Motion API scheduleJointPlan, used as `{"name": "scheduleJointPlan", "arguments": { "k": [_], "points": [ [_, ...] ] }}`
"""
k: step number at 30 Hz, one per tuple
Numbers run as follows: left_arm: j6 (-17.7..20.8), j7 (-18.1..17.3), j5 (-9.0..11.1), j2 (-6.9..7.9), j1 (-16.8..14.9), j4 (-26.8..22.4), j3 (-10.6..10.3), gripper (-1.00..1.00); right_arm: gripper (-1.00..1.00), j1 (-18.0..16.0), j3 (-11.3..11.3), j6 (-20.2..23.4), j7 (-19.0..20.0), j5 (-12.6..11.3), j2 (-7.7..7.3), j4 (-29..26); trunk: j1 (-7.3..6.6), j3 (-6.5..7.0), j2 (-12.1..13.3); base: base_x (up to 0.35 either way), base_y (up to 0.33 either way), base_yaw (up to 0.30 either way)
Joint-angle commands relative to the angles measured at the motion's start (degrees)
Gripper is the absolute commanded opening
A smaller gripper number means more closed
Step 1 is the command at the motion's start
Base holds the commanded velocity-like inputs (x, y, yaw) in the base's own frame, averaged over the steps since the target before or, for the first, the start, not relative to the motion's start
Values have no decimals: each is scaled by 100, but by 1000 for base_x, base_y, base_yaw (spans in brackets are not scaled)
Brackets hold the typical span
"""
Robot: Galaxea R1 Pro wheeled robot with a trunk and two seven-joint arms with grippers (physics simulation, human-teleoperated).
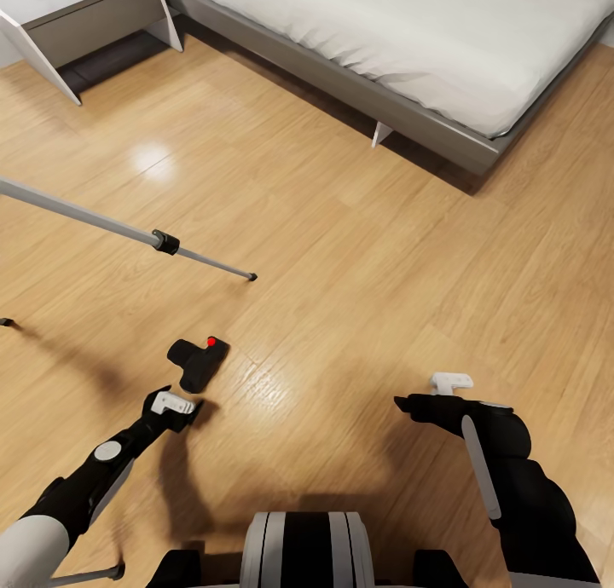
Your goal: Attach the digital camera to the camera tripod in the bedroom.
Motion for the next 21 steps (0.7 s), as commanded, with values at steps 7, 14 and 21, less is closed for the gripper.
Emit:
{"name": "scheduleJointPlan", "arguments": {
  "k": [7, 14, 21],
  "points": [
    [-17, -1, 33, 46, -75, 32, -8, 100, 100, -3, -1, 25, 23, 6, -2, -5, -1, -3, -1, 0, 0, 0],
    [-17, -1, 36, 75, -155, 67, -4, 100, 100, -3, 0, 25, 24, 6, -3, -5, -1, -3, -1, 0, 0, 0],
    [-20, 6, 34, 48, -338, 341, 5, 100, 100, -3, -3, 25, 23, 6, -3, -5, -1, -3, -1, 0, 0, 0]
  ]
}}
